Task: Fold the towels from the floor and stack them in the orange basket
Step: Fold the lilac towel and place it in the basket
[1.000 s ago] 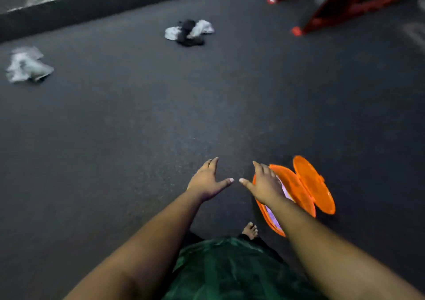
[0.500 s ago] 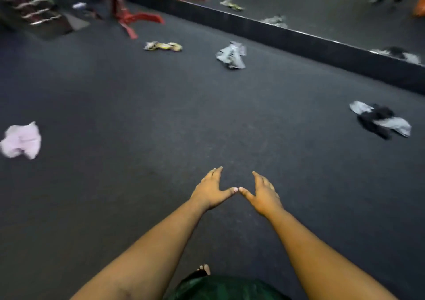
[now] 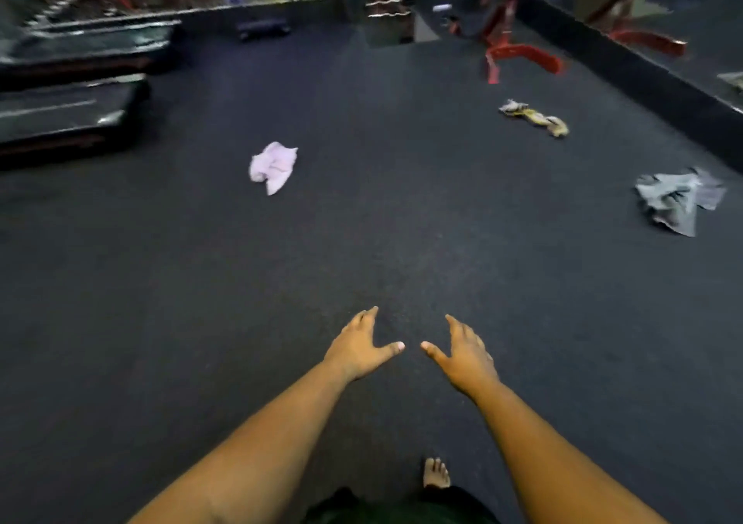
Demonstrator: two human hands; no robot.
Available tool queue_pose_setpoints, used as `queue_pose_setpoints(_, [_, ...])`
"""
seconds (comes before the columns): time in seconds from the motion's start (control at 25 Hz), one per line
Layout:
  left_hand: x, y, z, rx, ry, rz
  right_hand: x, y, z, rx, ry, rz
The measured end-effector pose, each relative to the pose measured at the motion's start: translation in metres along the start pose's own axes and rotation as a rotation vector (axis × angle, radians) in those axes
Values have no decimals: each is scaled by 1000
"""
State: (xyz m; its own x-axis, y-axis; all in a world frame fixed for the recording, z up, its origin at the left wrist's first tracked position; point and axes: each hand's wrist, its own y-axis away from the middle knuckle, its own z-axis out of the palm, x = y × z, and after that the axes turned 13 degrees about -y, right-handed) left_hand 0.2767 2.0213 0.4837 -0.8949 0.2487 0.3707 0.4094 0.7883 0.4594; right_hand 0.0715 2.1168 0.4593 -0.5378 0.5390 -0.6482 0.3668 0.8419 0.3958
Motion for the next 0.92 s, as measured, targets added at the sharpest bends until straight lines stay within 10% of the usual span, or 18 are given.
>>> queue_pose_setpoints(0.92, [-211, -390, -338, 147, 264, -328, -388, -507, 51, -277, 139, -277])
